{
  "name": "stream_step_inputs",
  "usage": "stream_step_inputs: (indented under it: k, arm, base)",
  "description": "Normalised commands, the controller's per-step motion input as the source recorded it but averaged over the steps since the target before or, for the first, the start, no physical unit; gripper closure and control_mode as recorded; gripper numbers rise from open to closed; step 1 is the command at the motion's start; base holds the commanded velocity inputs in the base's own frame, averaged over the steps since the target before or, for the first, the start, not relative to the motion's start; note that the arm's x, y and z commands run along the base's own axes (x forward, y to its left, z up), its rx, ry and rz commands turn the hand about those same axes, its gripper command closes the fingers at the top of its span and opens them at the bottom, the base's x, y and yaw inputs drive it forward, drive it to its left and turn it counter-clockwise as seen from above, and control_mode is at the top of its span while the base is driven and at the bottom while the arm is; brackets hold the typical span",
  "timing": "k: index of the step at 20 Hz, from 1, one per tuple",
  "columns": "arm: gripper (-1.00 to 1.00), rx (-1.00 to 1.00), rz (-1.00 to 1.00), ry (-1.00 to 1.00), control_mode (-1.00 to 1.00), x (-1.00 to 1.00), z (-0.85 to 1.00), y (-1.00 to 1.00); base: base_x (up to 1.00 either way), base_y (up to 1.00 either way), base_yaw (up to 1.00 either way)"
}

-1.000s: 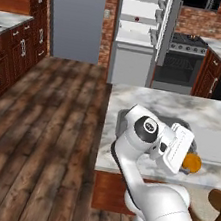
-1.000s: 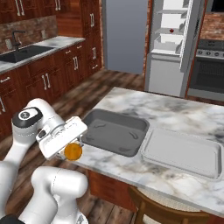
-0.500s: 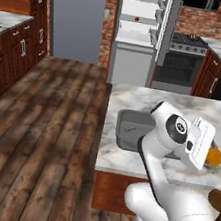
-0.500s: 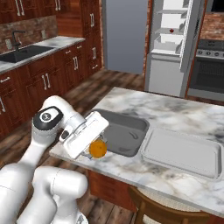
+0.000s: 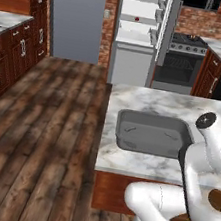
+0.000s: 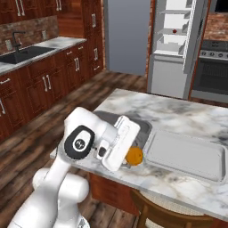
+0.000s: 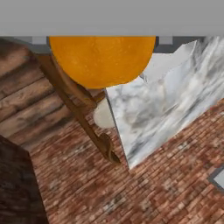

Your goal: Place the cold items (orange and bell pepper) from the fridge in one tupperware on the dining counter. Place the warm items (hot dog and kebab skewer) in the stove area in another tupperware.

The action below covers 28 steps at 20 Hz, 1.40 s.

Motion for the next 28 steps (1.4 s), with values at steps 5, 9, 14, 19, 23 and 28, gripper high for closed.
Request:
stream_step_inputs:
  k: [5, 9, 14, 19, 23, 28]
  arm:
    - [1.00, 0.28, 0.42, -0.27, -1.00, 0.25, 0.20, -0.86]
    - [1.00, 0.28, 0.39, -0.08, -1.00, 0.73, 0.07, -0.43]
    - [1.00, 0.44, 0.29, 0.13, -1.00, 0.97, 0.00, -0.19]
    - [1.00, 0.40, 0.05, 0.06, -1.00, 0.97, 0.06, -0.08]
    - [1.00, 0.02, -0.12, 0.11, -1.00, 0.97, -0.20, 0.00]
    - [1.00, -0.01, -0.13, 0.05, -1.00, 0.52, -0.73, -0.05]
  base:
    - [0.00, 0.00, 0.00]
    - [0.00, 0.00, 0.00]
    - [0.00, 0.00, 0.00]
    - [0.00, 0.00, 0.00]
    - [0.00, 0.00, 0.00]
    - [0.00, 0.00, 0.00]
